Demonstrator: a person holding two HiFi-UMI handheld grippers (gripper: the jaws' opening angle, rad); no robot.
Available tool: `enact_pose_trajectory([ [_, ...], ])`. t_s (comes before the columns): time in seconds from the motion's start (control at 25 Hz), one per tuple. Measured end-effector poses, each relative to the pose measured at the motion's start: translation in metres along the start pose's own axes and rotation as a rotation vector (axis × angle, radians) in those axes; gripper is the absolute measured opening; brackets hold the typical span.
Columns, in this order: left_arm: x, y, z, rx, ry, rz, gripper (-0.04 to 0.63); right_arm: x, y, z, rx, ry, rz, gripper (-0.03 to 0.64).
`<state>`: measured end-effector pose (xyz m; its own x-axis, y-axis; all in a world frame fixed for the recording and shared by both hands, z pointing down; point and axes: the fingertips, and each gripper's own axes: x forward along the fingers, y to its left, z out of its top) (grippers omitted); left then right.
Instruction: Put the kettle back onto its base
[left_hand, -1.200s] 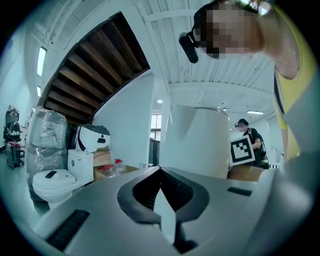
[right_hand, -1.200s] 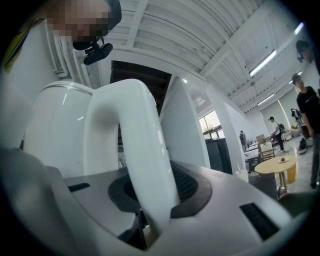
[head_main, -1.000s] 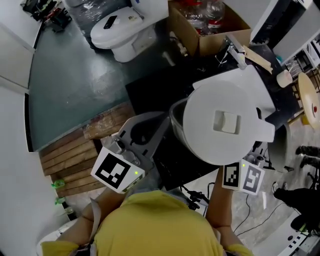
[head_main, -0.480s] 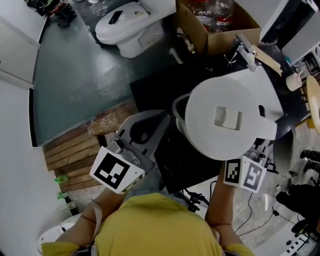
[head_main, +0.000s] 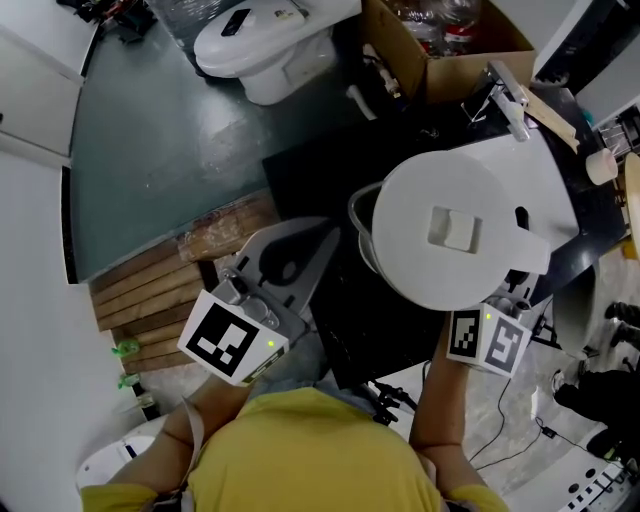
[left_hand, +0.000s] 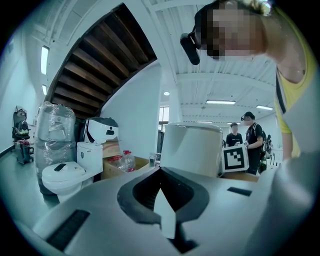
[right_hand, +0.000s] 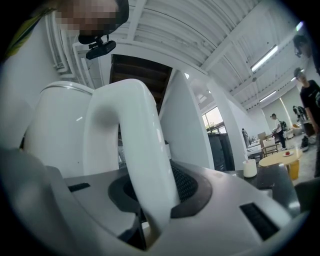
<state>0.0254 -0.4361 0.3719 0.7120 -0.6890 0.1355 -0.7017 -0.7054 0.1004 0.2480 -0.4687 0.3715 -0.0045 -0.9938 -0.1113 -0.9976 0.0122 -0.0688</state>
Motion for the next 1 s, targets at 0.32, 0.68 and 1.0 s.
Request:
enact_pose_trajectory([
  [0.32,0.004,0.006,-0.007,-0.004,0.016,0.003,0.005,0.001,-0.003,-0.022,-0.013,0.023,-0.005,0.091],
  [0.68,0.004,0.011,-0.011,-0.011,0.034,0.011,0.005,0.003,-0.002,-0.042,-0.011,0.051,-0.007,0.091],
  [1.0,0.002,0.014,-0.017,-0.034,0.039,0.014,0.005,0.002,-0.007,-0.052,-0.011,0.055,-0.014,0.089],
])
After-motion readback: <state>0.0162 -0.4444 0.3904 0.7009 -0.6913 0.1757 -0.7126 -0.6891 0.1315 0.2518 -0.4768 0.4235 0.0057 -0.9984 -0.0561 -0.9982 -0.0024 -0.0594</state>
